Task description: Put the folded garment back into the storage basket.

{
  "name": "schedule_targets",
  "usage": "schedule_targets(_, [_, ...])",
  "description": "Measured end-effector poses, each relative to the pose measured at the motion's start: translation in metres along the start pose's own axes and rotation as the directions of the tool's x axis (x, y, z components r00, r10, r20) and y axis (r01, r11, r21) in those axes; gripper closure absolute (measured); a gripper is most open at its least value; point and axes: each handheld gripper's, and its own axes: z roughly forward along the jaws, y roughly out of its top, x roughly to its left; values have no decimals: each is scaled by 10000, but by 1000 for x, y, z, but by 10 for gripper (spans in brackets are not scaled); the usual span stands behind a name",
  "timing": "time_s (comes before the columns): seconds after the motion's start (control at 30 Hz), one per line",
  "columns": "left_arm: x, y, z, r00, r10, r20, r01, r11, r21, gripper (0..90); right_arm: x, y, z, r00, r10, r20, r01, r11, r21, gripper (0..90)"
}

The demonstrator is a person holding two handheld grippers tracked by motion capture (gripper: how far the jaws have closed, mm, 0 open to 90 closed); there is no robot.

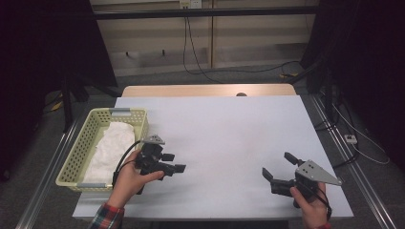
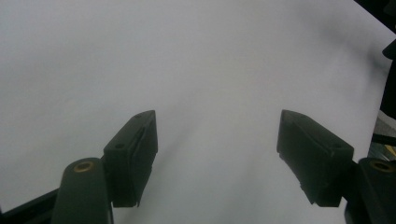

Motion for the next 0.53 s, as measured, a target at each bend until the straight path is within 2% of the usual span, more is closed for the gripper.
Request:
schedule_targets(0.07, [0,-4,0,9999,102,-75,-102,9999,23,291,0,0,-1,10000,-8,5,8,10000,-15,37])
schedule_targets(0.17, [0,-10,-1,10000,-9,-11,9,9999,-104,283,-1,-1,-1,9999,79,64,-79,10000,8,37])
schedule_targets(0.23, [-1,-12,1,9999,88,-66,-86,9996,265,283,-2,-1,-1,10000,35,57,-36,10000,27,37])
schedule_targets(0.27, [-2,-12,1,9997,217,-121,-214,9995,247,283,-2,-1,-1,9999,73,69,-73,10000,11,37])
schedule_targets(0.37, [-4,-12,1,9998,204,6,-204,9996,171,277,-3,0,0,10000,-4,71,4,10000,39,37])
schedule_targets(0.53, [-5,-13,0,9997,232,-31,-232,9997,93,265,-1,1,-1,10000,-32,41,32,10000,25,37])
